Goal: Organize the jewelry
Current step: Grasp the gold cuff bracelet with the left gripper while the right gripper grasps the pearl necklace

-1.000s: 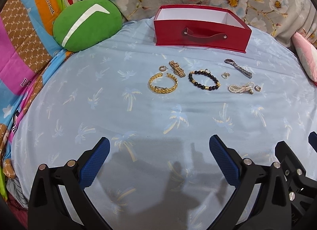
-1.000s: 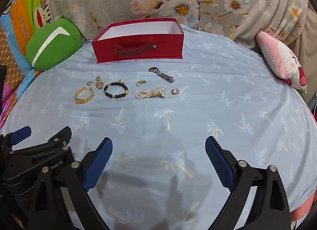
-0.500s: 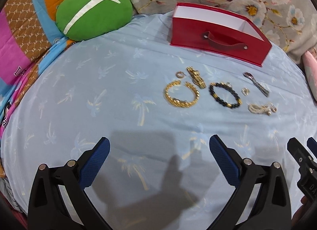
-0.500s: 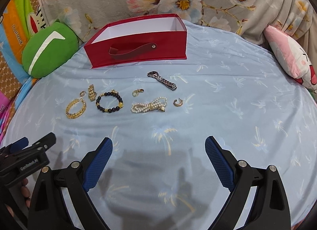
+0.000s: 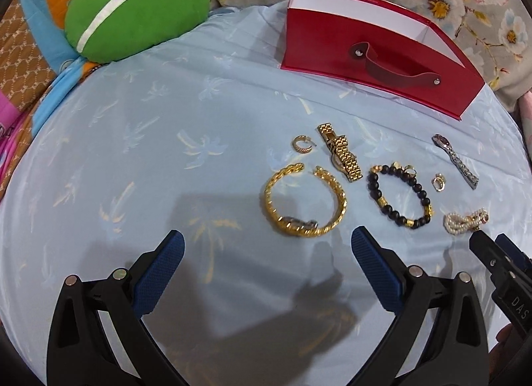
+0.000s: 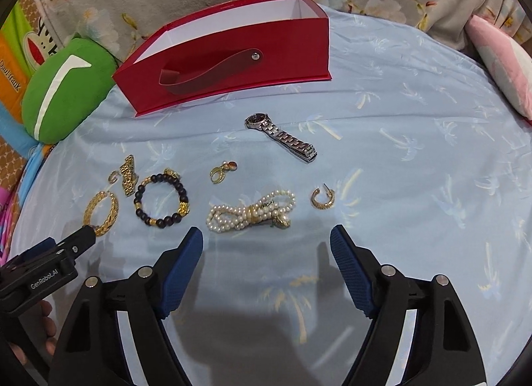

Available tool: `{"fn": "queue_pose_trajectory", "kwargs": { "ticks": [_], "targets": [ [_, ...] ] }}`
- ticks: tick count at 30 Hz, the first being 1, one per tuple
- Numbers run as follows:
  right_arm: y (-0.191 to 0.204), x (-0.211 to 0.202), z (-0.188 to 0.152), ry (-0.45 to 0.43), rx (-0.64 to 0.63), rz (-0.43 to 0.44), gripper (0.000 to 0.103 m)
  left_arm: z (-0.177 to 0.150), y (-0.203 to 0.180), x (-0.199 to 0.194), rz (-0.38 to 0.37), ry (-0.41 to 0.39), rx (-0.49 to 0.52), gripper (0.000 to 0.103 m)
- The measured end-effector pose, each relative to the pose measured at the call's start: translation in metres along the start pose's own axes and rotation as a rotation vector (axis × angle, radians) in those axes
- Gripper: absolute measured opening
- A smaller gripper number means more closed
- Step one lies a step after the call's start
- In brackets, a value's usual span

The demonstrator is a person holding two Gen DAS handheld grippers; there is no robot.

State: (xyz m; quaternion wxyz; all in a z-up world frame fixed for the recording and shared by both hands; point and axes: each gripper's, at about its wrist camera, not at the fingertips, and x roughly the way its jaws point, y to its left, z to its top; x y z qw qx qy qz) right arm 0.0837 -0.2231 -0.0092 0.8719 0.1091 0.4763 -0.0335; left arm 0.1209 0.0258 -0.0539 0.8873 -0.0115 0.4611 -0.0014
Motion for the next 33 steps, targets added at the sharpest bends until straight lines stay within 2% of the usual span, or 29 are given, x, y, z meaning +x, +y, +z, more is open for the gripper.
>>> {"fn": "queue_pose_trajectory", "kwargs": {
  "ticks": [8,11,15,17,19,20,23,25,26,30,33],
  "targets": [
    [0.006,0.017,0.007,0.009,-0.004,0.0,0.067,0.009,-0.012,0.022,-0.002,0.006,0.022,0.098],
    [0.009,0.021,0.01,0.006,-0.012,-0.001,0.06,0.01,-0.013,0.024,-0.005,-0.006,0.029,0.096],
    [0.013,0.024,0.012,-0.006,-0.032,-0.006,0.054,0.012,-0.013,0.024,-0.008,-0.024,0.043,0.087],
    [0.013,0.024,0.012,-0.01,-0.034,0.004,0.051,0.013,-0.014,0.022,-0.016,-0.033,0.051,0.077],
    [0.013,0.024,0.011,-0.013,-0.037,0.005,0.05,0.014,-0.016,0.02,-0.028,-0.036,0.061,0.06],
    [0.012,0.023,0.011,-0.015,-0.037,0.008,0.049,0.014,-0.016,0.019,-0.036,-0.036,0.062,0.056],
    [0.011,0.02,0.011,-0.027,-0.032,0.018,0.043,0.012,-0.019,0.016,-0.074,-0.03,0.067,0.056],
    [0.01,0.015,0.012,-0.044,-0.03,0.02,0.027,0.01,-0.021,0.013,-0.087,-0.031,0.072,0.056],
    [0.01,0.013,0.013,-0.045,-0.033,0.021,0.024,0.009,-0.022,0.012,-0.089,-0.033,0.072,0.056],
    [0.008,0.01,0.01,-0.042,-0.043,0.024,0.025,0.005,-0.022,0.002,-0.105,-0.044,0.071,0.056],
    [0.008,0.008,0.007,-0.037,-0.042,0.023,0.034,0.003,-0.022,-0.003,-0.108,-0.047,0.07,0.056]
  ]
}}
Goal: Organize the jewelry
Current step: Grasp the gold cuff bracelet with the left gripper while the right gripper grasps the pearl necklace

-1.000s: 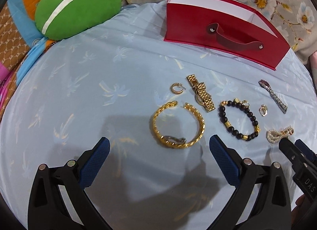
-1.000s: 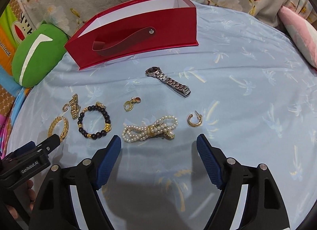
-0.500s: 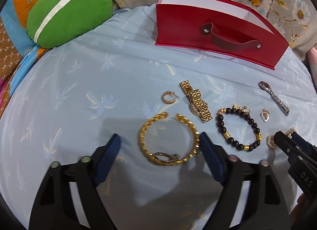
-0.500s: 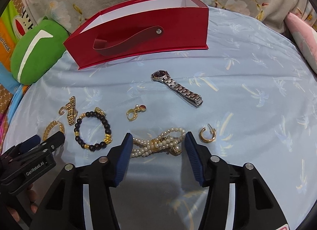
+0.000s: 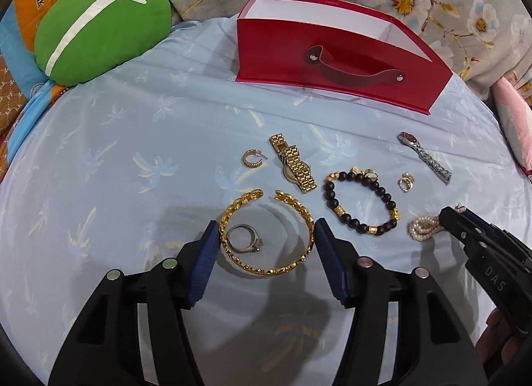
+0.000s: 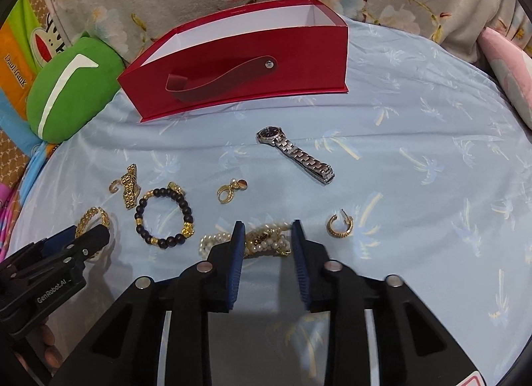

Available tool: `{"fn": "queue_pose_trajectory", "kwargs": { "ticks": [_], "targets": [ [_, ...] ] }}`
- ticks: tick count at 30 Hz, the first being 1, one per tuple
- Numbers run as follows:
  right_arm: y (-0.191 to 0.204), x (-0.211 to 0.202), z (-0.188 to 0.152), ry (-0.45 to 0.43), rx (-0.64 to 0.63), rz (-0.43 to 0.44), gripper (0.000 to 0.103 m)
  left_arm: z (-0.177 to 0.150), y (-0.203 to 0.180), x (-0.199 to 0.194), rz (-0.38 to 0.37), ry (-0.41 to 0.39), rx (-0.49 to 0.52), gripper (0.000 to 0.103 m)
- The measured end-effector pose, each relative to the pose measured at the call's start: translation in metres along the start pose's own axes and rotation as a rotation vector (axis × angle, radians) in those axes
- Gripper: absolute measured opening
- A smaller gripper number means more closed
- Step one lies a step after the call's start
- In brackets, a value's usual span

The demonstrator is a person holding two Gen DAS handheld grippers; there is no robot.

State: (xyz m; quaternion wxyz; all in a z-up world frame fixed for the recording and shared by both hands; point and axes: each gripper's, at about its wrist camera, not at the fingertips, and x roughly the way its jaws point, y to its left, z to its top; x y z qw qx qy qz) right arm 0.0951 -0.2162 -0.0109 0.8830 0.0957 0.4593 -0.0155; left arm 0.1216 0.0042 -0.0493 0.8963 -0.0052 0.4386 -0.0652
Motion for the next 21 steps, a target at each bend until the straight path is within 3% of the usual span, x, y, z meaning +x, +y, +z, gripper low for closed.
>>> {"fn": "queue_pose_trajectory", "kwargs": {
  "ticks": [3,7,12,13,14,21],
  "targets": [
    [0.0,0.002,-0.004,0.007,0.001,-0.003,0.049,-0.003,-0.001,-0.003,-0.001,-0.002,0.001,0.056],
    [0.0,0.009,-0.005,0.019,0.001,0.019,0.049,-0.006,-0.002,-0.003,-0.007,0.006,0.006,0.056],
    [0.002,0.008,-0.006,0.017,-0.009,0.042,0.035,-0.01,-0.002,-0.002,-0.011,0.014,0.004,0.056],
    [0.002,0.007,-0.006,0.023,-0.009,0.052,0.014,-0.01,-0.002,-0.002,-0.012,0.013,0.003,0.056],
    [0.002,0.007,-0.007,0.029,-0.007,0.057,0.008,-0.01,-0.002,-0.003,-0.013,0.011,0.004,0.056],
    [-0.001,-0.006,-0.012,0.014,-0.003,0.074,0.006,-0.01,-0.002,-0.01,-0.02,-0.005,0.008,0.056]
  ]
}}
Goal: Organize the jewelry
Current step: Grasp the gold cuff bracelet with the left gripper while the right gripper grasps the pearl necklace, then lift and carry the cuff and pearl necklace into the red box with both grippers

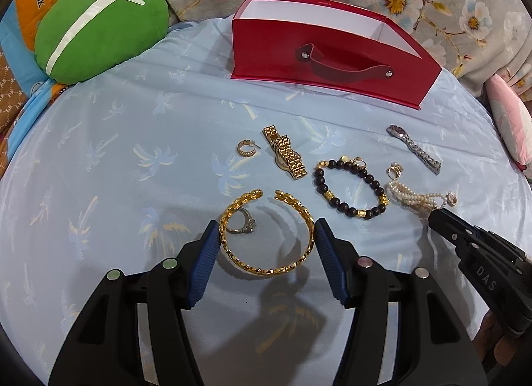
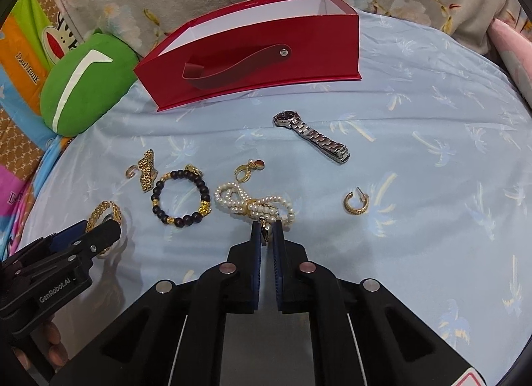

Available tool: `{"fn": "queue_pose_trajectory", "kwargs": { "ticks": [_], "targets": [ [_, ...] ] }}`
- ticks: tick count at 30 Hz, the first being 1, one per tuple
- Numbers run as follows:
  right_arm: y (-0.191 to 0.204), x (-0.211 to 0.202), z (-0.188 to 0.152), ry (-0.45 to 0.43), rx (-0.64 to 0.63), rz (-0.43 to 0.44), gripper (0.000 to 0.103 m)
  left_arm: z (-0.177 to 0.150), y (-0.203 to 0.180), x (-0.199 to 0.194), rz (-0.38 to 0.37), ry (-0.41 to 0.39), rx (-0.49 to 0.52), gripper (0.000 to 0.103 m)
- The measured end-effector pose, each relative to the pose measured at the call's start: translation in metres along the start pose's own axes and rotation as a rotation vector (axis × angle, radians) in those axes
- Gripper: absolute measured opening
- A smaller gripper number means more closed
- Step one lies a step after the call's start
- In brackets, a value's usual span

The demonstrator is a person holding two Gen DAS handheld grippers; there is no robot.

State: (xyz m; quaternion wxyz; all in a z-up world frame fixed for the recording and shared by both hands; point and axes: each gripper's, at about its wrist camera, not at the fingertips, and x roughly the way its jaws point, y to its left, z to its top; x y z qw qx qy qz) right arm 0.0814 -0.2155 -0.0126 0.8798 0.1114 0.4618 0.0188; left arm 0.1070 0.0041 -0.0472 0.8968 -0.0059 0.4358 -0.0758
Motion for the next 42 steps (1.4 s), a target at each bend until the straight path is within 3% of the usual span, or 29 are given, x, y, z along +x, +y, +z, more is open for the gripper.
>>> {"fn": "queue_pose_trajectory", "kwargs": {
  "ticks": [5,13,17,23,29,34,42],
  "targets": [
    [-0.005,-0.019,-0.002,-0.025,0.016,0.021,0.006,0.0,-0.001,-0.01,-0.005,-0.019,-0.001,0.056],
    [-0.001,-0.072,0.021,-0.146,-0.008,0.051,0.006,0.018,-0.006,-0.043,-0.015,-0.104,0.026,0.056],
    [0.003,-0.091,0.052,-0.199,-0.041,0.072,0.006,0.043,-0.009,-0.062,-0.027,-0.167,0.055,0.056],
    [0.009,-0.095,0.122,-0.263,-0.084,0.101,0.006,0.109,-0.015,-0.075,-0.035,-0.267,0.097,0.056],
    [0.011,-0.06,0.201,-0.258,-0.099,0.105,0.006,0.184,-0.022,-0.059,-0.032,-0.345,0.112,0.056],
    [0.003,-0.006,0.248,-0.231,-0.072,0.094,0.006,0.243,-0.032,-0.015,-0.008,-0.361,0.125,0.056],
    [-0.004,0.076,0.307,-0.176,-0.071,0.046,0.006,0.309,-0.043,0.071,0.027,-0.297,0.132,0.056]
  ]
}}
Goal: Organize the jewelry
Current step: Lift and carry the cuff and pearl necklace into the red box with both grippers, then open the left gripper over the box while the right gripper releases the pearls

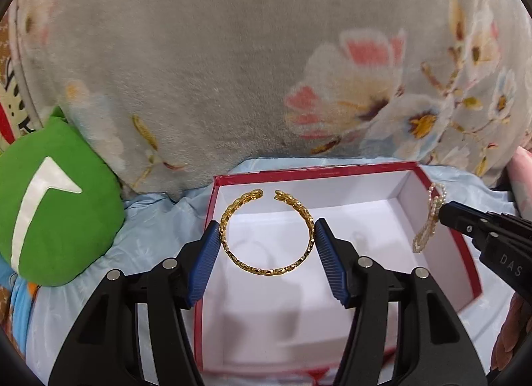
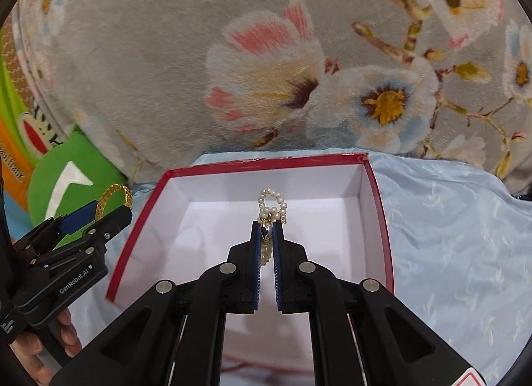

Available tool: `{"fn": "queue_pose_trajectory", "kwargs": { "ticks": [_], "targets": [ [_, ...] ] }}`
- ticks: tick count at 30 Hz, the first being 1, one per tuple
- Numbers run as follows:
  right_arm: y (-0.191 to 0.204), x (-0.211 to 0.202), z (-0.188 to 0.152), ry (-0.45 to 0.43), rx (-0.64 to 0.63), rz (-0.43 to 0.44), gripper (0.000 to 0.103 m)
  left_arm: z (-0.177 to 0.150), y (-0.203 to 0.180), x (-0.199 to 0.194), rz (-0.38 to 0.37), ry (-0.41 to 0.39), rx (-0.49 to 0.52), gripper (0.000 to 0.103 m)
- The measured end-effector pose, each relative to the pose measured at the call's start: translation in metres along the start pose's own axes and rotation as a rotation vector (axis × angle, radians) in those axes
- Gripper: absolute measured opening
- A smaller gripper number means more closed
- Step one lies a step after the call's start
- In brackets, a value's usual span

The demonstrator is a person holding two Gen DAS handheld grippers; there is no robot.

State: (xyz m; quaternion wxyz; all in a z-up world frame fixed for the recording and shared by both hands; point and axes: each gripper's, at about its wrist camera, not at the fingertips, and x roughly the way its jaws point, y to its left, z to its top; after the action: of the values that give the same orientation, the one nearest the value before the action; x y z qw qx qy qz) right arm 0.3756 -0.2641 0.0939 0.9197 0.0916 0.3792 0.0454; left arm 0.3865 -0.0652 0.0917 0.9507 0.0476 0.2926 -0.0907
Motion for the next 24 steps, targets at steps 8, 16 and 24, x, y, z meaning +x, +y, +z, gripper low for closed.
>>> {"fn": "queue_pose_trajectory", "kwargs": {
  "ticks": [8,16,24],
  "targets": [
    [-0.021,0.081,0.024,0.129,0.053,-0.026,0.006,0.018,-0.01,0.086,0.014,0.131,0.036,0.056],
    [-0.018,0.102,0.024,0.159,0.0,-0.086,0.02,0.016,-0.007,0.133,0.009,0.26,-0.042,0.069],
    [-0.018,0.06,0.017,0.074,-0.016,-0.079,0.024,0.02,0.005,0.094,0.051,0.132,-0.071,0.084]
  ]
}}
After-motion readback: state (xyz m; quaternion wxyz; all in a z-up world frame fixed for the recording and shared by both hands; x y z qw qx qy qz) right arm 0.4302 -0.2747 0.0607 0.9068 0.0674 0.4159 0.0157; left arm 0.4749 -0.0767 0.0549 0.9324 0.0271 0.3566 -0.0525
